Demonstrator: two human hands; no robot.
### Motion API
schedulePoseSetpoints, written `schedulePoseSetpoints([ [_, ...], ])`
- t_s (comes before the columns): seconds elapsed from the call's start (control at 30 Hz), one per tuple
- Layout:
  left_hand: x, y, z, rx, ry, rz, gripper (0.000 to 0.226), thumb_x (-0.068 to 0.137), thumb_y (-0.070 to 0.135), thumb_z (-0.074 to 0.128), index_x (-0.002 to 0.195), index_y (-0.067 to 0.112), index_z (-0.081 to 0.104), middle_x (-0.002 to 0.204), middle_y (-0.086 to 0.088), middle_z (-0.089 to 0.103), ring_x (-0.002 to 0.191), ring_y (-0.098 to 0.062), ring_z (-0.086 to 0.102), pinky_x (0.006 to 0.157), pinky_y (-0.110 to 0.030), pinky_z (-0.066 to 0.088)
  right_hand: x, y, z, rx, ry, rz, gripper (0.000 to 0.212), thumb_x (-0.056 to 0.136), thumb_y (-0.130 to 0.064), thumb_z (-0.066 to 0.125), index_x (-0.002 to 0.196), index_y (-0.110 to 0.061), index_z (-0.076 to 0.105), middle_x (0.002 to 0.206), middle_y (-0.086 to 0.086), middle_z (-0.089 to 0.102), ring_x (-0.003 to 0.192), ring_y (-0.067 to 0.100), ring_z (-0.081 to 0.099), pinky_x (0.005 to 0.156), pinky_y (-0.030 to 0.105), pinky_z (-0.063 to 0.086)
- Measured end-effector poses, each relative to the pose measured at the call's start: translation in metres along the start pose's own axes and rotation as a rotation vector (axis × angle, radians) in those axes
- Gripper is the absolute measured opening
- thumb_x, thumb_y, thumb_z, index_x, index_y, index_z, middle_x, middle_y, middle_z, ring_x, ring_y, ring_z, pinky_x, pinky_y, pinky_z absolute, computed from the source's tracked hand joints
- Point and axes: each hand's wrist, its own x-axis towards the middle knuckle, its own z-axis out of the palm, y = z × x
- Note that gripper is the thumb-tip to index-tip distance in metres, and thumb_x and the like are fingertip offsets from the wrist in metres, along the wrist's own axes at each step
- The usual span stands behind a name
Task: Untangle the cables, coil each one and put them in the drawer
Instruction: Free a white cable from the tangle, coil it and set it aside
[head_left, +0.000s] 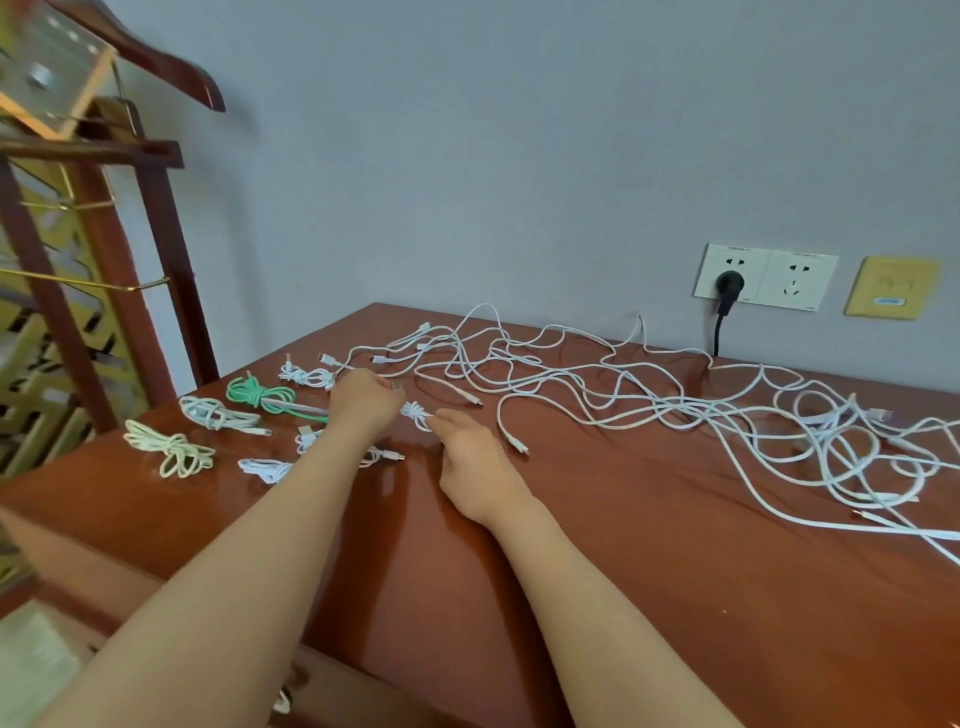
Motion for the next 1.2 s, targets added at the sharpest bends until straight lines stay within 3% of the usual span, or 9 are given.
schedulePoseSetpoints([
  [0.1,0.002,-0.003,-0.003,0.214,0.055,0.042,0.024,0.088,0.017,0.055,0.091,-0.004,0.066,0.093,-0.019,0.065,0.097,-0.036,0.059,0.071,-0.031,0.038,0.005,0.0,0.0,-0.007,-0.073,-0.034,0.06,0.083,0.008,0.038,0.141,-0.009,0.038,0.15,0.01,0.034,0.136,0.027,0.033,0.11,0.034,0.029],
  [0.23,0.003,-0.002,-0.001,0.387,0.065,0.044,0.02,0.086,0.014,0.059,0.097,-0.002,0.064,0.104,-0.019,0.065,0.103,-0.034,0.059,0.079,-0.034,0.046,0.006,0.001,0.001,-0.028,-0.089,-0.035,0.058,0.088,-0.002,0.039,0.144,-0.015,0.035,0.15,0.005,0.033,0.136,0.025,0.031,0.11,0.037,0.028],
  [0.4,-0.006,0.005,0.01,0.414,0.117,0.16,0.025,0.085,0.003,0.052,0.11,-0.001,0.058,0.115,-0.021,0.056,0.112,-0.037,0.05,0.087,-0.039,0.044,0.0,0.005,-0.006,-0.028,0.279,0.095,0.045,0.084,0.0,0.043,0.125,-0.012,0.054,0.128,0.005,0.053,0.12,0.025,0.043,0.098,0.031,0.029],
  [0.53,-0.023,0.026,0.025,0.388,0.088,0.282,0.028,0.087,0.001,0.045,0.11,0.002,0.061,0.117,-0.018,0.057,0.113,-0.035,0.05,0.09,-0.038,0.043,-0.006,0.017,-0.018,-0.078,0.354,0.333,0.045,0.081,-0.001,0.044,0.122,-0.018,0.053,0.124,0.001,0.053,0.119,0.023,0.04,0.093,0.03,0.026],
  [0.7,-0.047,0.045,0.059,0.316,-0.023,0.395,0.025,0.092,0.015,0.044,0.107,0.003,0.059,0.113,-0.018,0.06,0.11,-0.035,0.053,0.088,-0.038,0.042,-0.02,0.039,-0.034,-0.14,0.299,0.536,0.046,0.088,-0.01,0.045,0.134,-0.018,0.044,0.137,0.004,0.04,0.129,0.025,0.031,0.102,0.036,0.025],
  [0.87,-0.067,0.059,0.089,0.396,-0.131,0.21,0.057,0.091,0.04,0.052,0.131,0.001,0.039,0.132,-0.016,0.047,0.124,-0.033,0.044,0.1,-0.04,0.034,-0.041,0.07,-0.054,-0.226,0.217,0.585,0.049,0.092,-0.017,0.041,0.141,-0.016,0.032,0.147,0.005,0.029,0.132,0.027,0.028,0.103,0.038,0.025],
  [1.0,-0.065,0.061,0.093,0.329,-0.133,0.099,0.039,0.087,0.027,0.052,0.117,0.002,0.049,0.117,-0.014,0.061,0.115,-0.031,0.053,0.098,-0.037,0.036,-0.056,0.086,-0.067,-0.396,0.177,0.552,0.047,0.094,-0.023,0.039,0.139,-0.014,0.033,0.142,0.006,0.035,0.127,0.029,0.031,0.101,0.037,0.027],
  [1.13,-0.066,0.065,0.084,0.248,-0.268,0.117,0.013,0.082,0.014,0.046,0.076,0.009,0.058,0.064,-0.003,0.061,0.08,-0.024,0.054,0.09,-0.031,0.04,-0.062,0.088,-0.074,-0.527,0.202,0.481,0.034,0.094,-0.029,0.038,0.119,-0.009,0.052,0.122,0.011,0.047,0.116,0.03,0.038,0.096,0.036,0.026],
  [1.2,-0.068,0.067,0.084,0.202,-0.318,0.15,0.016,0.087,0.014,0.043,0.079,0.013,0.057,0.071,-0.002,0.056,0.084,-0.028,0.052,0.091,-0.032,0.039,-0.065,0.088,-0.075,-0.552,0.2,0.432,0.033,0.096,-0.029,0.038,0.113,-0.008,0.055,0.118,0.011,0.05,0.114,0.03,0.039,0.095,0.037,0.026],
])
